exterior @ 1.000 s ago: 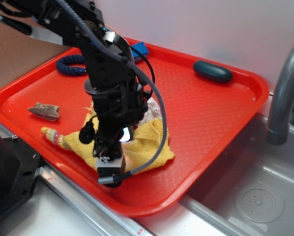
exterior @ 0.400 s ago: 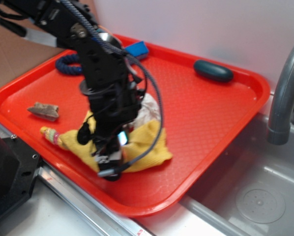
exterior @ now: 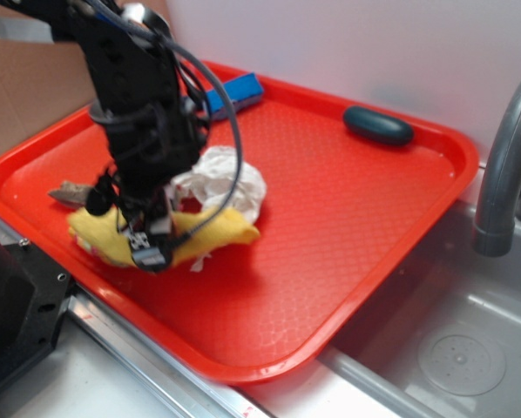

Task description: Grab the yellow cloth.

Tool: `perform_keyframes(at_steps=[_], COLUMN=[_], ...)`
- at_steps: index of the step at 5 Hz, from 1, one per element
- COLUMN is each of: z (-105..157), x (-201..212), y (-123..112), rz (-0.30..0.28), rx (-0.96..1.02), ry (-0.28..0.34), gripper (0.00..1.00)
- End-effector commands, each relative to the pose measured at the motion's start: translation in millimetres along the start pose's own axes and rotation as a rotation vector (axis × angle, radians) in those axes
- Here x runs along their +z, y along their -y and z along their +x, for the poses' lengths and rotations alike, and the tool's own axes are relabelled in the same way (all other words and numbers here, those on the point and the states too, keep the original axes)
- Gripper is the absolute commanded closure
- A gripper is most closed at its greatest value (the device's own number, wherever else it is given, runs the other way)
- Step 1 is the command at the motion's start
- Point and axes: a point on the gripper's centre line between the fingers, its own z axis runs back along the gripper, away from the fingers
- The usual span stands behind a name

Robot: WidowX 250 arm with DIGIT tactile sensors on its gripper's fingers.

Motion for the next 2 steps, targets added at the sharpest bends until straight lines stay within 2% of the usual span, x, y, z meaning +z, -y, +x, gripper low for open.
perform_keyframes(at_steps=[1, 2], z=[-18, -28], x=[71, 119], y=[-6, -25], rz=[0.065, 0.016], rx=[0.336, 0.584], ry=[-0.107, -0.051], gripper=[1.00, 1.00])
